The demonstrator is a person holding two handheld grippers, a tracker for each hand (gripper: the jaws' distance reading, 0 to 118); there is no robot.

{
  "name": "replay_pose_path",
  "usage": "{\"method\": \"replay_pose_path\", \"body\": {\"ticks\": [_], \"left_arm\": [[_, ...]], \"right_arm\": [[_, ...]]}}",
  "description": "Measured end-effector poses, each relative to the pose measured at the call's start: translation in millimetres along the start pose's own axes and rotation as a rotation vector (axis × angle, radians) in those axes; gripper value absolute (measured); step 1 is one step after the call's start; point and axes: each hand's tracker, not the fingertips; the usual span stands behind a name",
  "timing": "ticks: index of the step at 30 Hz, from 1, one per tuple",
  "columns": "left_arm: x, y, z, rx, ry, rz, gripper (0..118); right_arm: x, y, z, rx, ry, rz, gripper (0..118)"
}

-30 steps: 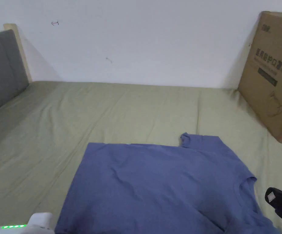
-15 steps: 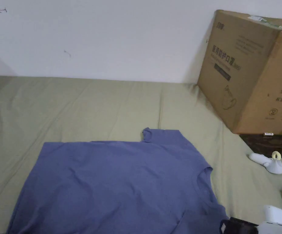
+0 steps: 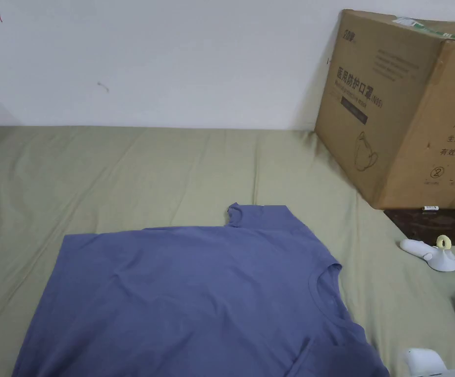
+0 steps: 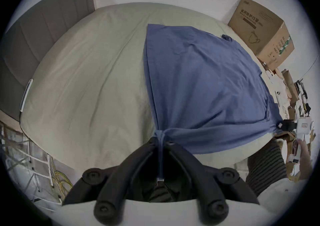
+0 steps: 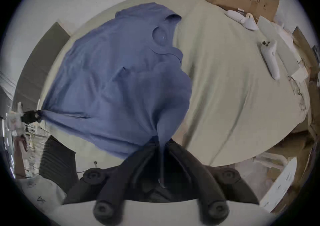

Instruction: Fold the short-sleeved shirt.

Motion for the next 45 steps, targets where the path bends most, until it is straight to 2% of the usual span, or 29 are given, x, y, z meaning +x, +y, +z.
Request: {"method": "replay_pose_path", "body": {"ticks": [4,9,15,21,27,31,32,33,34,35,36,37,42,45], "left_arm": [[-1.0,5.6,7.8,0.012,-0.007,-0.018,3],[-12.3,19.3,8.5,-0.015,-0.073,0.036,3],[-18.2,49.1,11.7,0.036,-0.089,0.049,3],[-24.6,116.9,-14.9,0.033,-0.092,0.064,3],[-26.0,186.0,-79.0,-0.009,-0.086,0.098,3],[-23.4,209.0,-116.1,-0.035,-0.082,0.102,8],[-22.0,210.6,-121.3,-0.033,-0.078,0.097,18],[-20.7,212.3,-124.4,-0.028,-0.063,0.086,34],[-19.2,213.1,-125.0,-0.016,-0.036,0.066,59],[-18.4,210.1,-123.2,0.003,-0.023,0.058,101],[-18.0,207.6,-121.4,0.008,-0.025,0.056,118],[-18.1,203.8,-116.3,0.013,-0.030,0.060,118],[-8.1,178.9,-67.1,0.235,-0.186,0.056,118],[6.5,153.2,-29.7,0.354,-0.194,0.022,117]], "right_arm": [[-2.4,7.1,17.5,0.013,-0.003,0.023,2],[-9.6,19.1,30.3,0.019,0.003,0.021,2],[-23.0,56.8,38.1,0.050,-0.004,0.053,2],[-24.8,138.7,29.3,0.069,0.070,-0.086,2],[-20.6,229.9,-35.5,0.044,0.069,-0.117,2],[-26.1,260.1,-76.0,0.030,0.007,-0.107,3],[-24.1,262.3,-83.9,0.029,0.001,-0.120,5],[-24.4,262.6,-88.2,0.030,-0.002,-0.133,11],[-25.5,260.9,-90.3,0.040,-0.011,-0.143,25],[-25.5,257.8,-89.1,0.069,-0.038,-0.142,63],[-24.9,254.5,-86.8,0.099,-0.066,-0.129,96],[-26.3,249.3,-83.6,0.113,-0.068,-0.107,116],[-36.5,212.3,-34.0,0.269,-0.005,-0.073,118],[-51.5,185.0,-0.3,0.378,0.046,-0.054,118]]}}
